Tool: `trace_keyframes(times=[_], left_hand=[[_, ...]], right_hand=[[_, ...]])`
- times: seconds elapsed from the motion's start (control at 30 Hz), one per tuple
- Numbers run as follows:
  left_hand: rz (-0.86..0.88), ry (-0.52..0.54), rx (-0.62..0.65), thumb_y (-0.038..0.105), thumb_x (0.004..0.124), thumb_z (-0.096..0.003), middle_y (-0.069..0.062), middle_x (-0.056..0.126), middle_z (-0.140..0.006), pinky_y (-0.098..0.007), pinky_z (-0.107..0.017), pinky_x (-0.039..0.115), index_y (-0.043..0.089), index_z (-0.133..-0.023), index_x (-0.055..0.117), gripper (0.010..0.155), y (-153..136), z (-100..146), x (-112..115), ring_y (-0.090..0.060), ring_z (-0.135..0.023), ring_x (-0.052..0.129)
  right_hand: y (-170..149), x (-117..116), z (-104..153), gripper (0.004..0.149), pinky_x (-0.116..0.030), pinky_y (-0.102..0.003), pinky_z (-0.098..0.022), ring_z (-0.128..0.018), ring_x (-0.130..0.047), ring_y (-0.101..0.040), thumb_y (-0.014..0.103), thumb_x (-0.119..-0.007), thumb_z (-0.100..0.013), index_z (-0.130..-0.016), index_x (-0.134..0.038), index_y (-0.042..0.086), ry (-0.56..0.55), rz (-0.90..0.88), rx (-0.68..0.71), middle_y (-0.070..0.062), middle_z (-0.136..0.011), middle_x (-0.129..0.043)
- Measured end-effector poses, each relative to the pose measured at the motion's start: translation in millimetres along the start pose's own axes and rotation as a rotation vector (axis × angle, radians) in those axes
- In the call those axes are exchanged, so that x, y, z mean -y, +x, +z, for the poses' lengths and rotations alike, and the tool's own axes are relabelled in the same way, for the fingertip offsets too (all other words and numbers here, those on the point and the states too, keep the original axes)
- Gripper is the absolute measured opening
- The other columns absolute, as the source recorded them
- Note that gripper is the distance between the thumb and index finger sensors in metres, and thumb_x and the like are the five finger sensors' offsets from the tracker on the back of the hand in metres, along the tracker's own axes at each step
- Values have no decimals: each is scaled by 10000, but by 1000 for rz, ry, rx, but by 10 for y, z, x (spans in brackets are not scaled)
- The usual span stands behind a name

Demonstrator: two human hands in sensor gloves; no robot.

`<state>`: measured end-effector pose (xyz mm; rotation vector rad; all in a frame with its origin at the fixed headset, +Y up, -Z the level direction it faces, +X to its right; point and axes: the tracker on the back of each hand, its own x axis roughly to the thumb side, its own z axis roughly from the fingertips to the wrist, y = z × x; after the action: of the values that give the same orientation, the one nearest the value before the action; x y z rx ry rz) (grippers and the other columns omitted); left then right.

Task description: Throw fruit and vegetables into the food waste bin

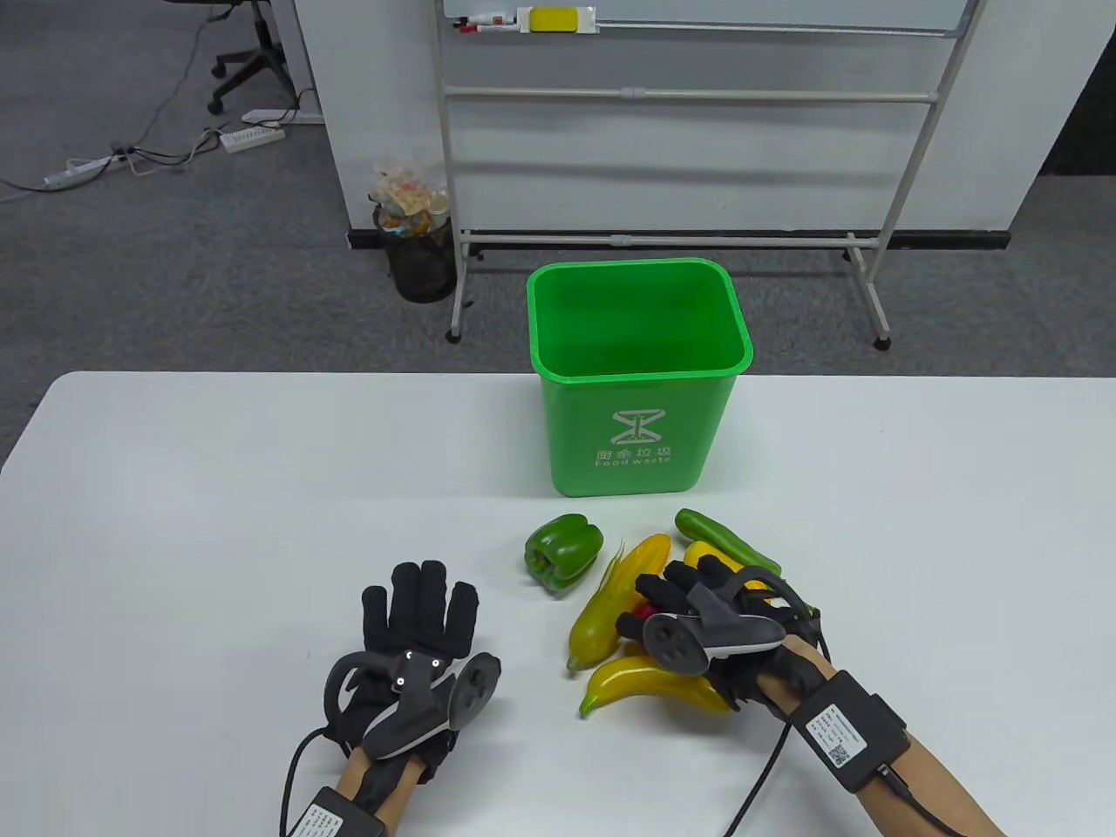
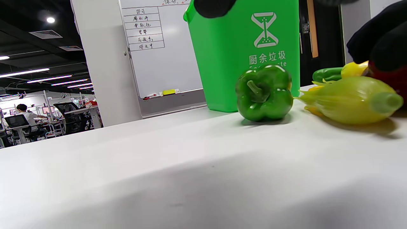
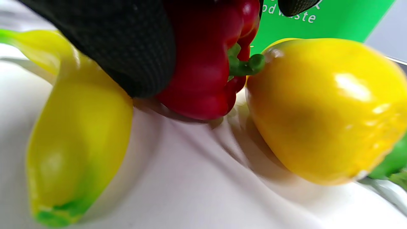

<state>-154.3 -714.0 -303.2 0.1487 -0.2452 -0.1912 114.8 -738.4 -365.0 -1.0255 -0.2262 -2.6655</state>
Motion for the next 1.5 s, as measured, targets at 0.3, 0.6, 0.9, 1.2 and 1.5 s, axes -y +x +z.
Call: trace_keyframes(times=[0.3,0.6,0.9,1.2,1.5], left_hand=[[-3,-5,2,651,555,-386,-247,168,-1140,-756,-696,308,184,-1078,386,852,14,-2,10,-563,-1046,265],[-7,-9,7,652,553,-386,-247,166,-1140,-757,-696,305,184,-1079,381,853,32,-7,29,-563,-1046,262],[1,-11,22,651,552,-387,-246,164,-1139,-757,-696,304,184,-1078,376,853,70,-11,40,-563,-1046,261],[7,-30,31,651,552,-387,-247,162,-1138,-758,-695,304,183,-1078,375,853,112,-16,76,-562,-1045,261],[12,-38,21,652,553,-386,-246,164,-1139,-757,-696,303,184,-1079,378,854,57,-16,92,-563,-1046,260]], right_hand=[[-76,180,261,923,-457,-687,-741,-1059,-495,-490,283,-939,-346,-1039,-350,443,-115,-134,9,-79,-1135,-282],[-10,124,860,893,-598,-695,-665,-981,-638,-569,374,-907,-356,-1080,-384,347,-150,-668,78,-160,-1130,-372],[136,-12,812,868,-688,-661,-596,-896,-749,-562,491,-835,-398,-1108,-386,274,-95,-1792,294,-207,-1110,-428],[-1152,1814,6,937,-494,-723,-703,-1051,-439,-600,615,-595,-467,-1026,56,239,-619,-2127,-10,-204,-1115,-61],[-1105,1462,274,877,-468,-718,-704,-1061,-447,-531,562,-632,-487,-1088,-115,188,-576,-1922,-118,-221,-1125,-155]])
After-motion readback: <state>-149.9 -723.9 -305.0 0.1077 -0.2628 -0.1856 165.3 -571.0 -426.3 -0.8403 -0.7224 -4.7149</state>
